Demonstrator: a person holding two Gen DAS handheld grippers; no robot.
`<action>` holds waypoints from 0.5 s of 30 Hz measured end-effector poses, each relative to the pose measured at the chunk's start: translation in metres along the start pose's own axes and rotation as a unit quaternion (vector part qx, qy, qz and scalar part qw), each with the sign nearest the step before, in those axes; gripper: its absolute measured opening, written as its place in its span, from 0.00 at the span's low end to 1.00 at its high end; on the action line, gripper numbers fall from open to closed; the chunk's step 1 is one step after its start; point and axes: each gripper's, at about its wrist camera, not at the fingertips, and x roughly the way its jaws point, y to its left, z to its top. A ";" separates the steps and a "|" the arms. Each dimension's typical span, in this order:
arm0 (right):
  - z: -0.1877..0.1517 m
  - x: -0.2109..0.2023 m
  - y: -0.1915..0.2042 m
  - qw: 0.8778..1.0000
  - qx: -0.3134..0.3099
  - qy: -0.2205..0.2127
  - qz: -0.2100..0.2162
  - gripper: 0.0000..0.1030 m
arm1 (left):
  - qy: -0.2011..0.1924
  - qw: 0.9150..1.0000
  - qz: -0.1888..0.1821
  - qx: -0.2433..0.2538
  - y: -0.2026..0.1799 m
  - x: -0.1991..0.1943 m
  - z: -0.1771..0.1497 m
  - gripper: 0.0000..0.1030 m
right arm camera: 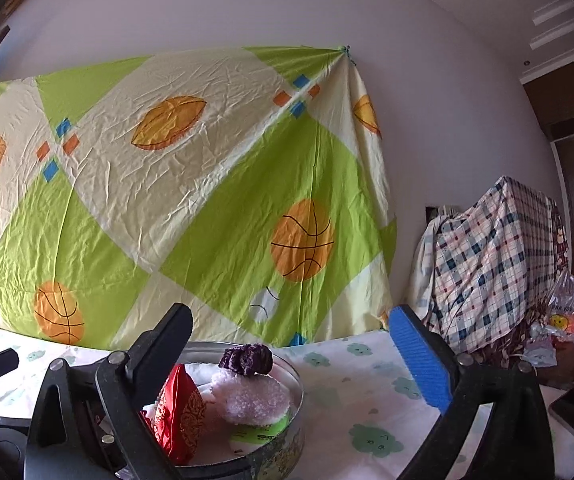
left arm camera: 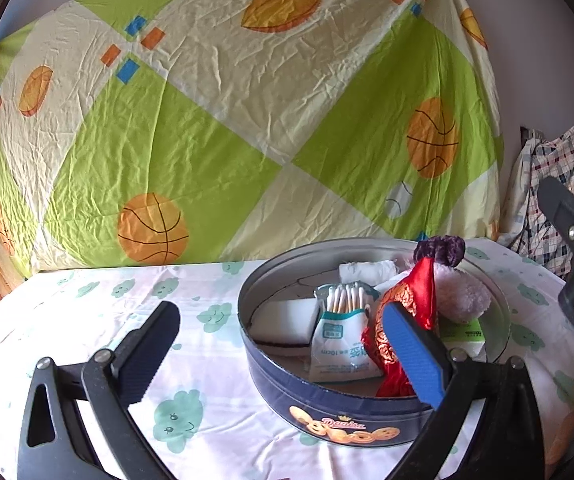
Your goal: Organize soft objects
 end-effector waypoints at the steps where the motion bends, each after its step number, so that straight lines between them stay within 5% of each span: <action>1: 0.001 -0.003 0.001 1.000 -0.002 -0.007 0.000 0.98 | -0.002 1.000 -0.002 -0.003 0.001 -0.002 0.000 1.00; 15: 0.002 -0.005 -0.002 1.000 0.006 -0.011 -0.010 0.99 | -0.004 1.000 -0.005 -0.029 0.011 -0.006 -0.002 1.00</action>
